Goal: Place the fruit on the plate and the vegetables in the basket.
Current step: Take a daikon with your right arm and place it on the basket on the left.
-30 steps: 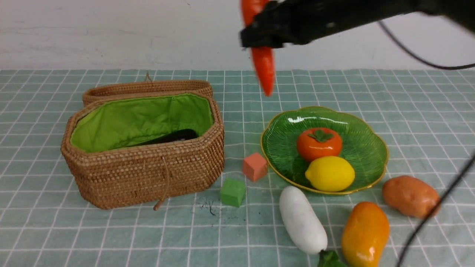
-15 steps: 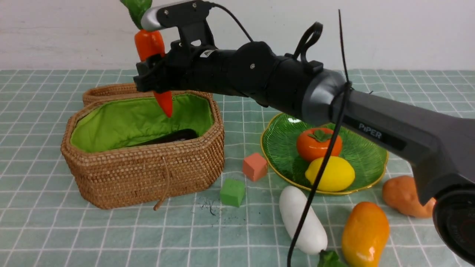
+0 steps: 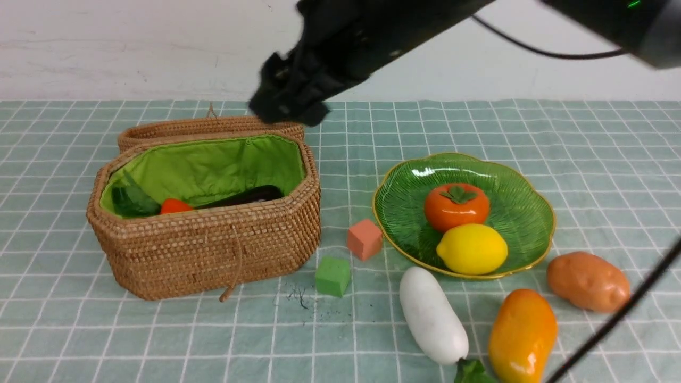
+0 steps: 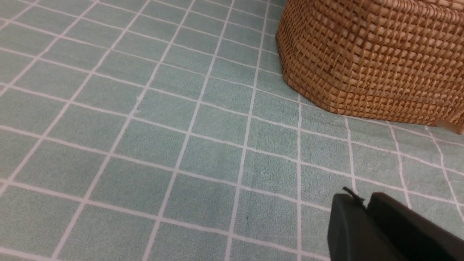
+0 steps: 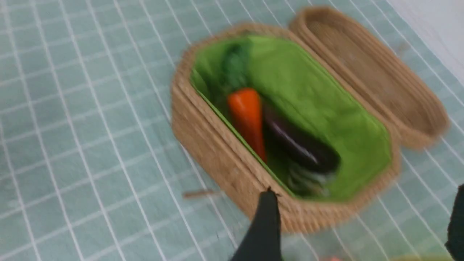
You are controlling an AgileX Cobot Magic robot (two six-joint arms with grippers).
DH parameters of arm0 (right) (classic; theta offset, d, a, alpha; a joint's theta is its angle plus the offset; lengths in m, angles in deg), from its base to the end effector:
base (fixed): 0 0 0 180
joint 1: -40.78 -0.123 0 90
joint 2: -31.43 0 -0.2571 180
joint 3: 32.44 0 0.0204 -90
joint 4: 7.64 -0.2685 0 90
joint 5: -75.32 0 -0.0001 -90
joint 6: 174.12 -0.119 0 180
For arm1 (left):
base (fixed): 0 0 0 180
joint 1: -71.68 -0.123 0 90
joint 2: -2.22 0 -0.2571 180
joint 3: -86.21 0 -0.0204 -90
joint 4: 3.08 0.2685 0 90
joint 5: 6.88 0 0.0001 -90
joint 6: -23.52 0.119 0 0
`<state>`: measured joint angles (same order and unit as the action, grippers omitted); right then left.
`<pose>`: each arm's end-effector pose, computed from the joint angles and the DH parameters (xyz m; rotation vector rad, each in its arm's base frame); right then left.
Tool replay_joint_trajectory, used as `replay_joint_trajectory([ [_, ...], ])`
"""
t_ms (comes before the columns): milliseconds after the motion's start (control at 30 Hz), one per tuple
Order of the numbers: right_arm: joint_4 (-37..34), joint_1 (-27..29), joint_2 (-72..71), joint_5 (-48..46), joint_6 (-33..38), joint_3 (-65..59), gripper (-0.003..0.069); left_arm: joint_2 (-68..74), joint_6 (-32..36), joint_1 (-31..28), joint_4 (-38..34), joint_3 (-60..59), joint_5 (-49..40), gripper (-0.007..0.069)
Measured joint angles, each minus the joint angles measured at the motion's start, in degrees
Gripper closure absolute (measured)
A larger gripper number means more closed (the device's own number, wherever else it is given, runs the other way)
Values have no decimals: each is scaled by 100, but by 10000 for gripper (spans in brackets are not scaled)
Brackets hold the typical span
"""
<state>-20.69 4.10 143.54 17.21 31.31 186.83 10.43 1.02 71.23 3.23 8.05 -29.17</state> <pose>0.3363 0.2790 0.3843 -1.1483 1.9785 0.3861 0.1249 0.0060 0.1592 -0.3103 1.8714 -0.1532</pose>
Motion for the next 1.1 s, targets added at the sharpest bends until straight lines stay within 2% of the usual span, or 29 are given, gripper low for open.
replay_joint_trajectory([
  [100,708,247,-182,-754,-1220,-128,95,0,0,0,0,0,0,554],
  [233,1020,636,-232,-1135,-2575,-1130,150,0,0,0,0,0,0,550],
  [367,1025,694,-202,-1003,-3049,-2025,161,0,0,0,0,0,0,547],
  [467,780,694,-169,-416,-3520,-3055,163,0,0,0,4,0,0,544],
  [700,189,694,280,773,-3739,-4041,163,0,0,0,30,0,0,538],
  [1100,45,694,602,958,-3594,-4030,149,0,0,0,41,0,0,530],
])
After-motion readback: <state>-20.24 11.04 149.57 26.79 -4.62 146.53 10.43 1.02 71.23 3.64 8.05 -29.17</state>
